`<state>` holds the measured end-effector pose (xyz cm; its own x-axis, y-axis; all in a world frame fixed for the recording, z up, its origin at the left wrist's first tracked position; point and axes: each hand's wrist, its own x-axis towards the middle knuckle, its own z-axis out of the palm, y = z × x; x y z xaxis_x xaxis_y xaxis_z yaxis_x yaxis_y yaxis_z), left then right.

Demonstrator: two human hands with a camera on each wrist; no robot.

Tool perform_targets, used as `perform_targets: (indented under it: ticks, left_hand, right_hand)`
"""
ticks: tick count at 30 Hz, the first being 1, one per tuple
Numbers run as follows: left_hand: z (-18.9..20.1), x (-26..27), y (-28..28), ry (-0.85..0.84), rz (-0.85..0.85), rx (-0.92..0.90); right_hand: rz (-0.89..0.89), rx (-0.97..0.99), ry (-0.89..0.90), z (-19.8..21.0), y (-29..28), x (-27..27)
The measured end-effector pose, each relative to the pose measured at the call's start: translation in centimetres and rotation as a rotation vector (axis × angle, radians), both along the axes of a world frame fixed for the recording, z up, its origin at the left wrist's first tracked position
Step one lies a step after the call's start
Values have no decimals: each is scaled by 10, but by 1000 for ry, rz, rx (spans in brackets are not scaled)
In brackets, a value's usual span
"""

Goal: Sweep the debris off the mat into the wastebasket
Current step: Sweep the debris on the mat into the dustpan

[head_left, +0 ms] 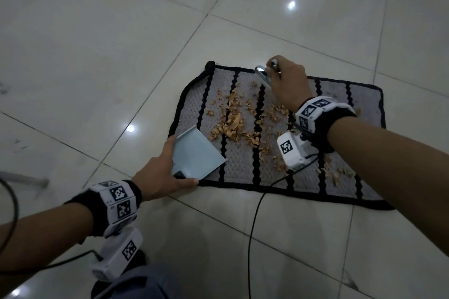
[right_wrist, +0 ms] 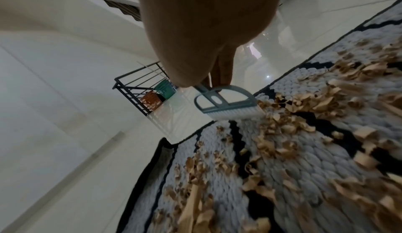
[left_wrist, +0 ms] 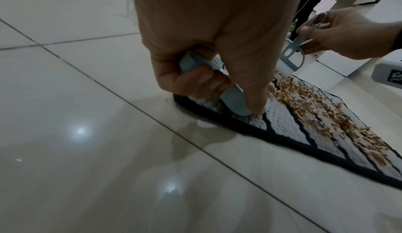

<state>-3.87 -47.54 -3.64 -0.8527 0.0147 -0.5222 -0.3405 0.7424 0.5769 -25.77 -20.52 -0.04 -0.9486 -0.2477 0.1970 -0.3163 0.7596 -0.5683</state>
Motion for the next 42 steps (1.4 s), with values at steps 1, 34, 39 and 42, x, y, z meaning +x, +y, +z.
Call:
perform_targets:
  ticks: [1,34,39,42]
  left_hand:
    - [-2,1,0,6,4,3]
    - [-18,1,-5,28,13,22]
    - [-18,2,-4,25,6,7]
    - [-16,2,-4,21,4,1]
  right_hand:
    - [-3,15,-4,-5,-1,-1]
    - [523,-109,-78,-15,-59,111]
    - [465,-196,-99,-7,-50,99]
    - [418,-234,-134,3,-45,84]
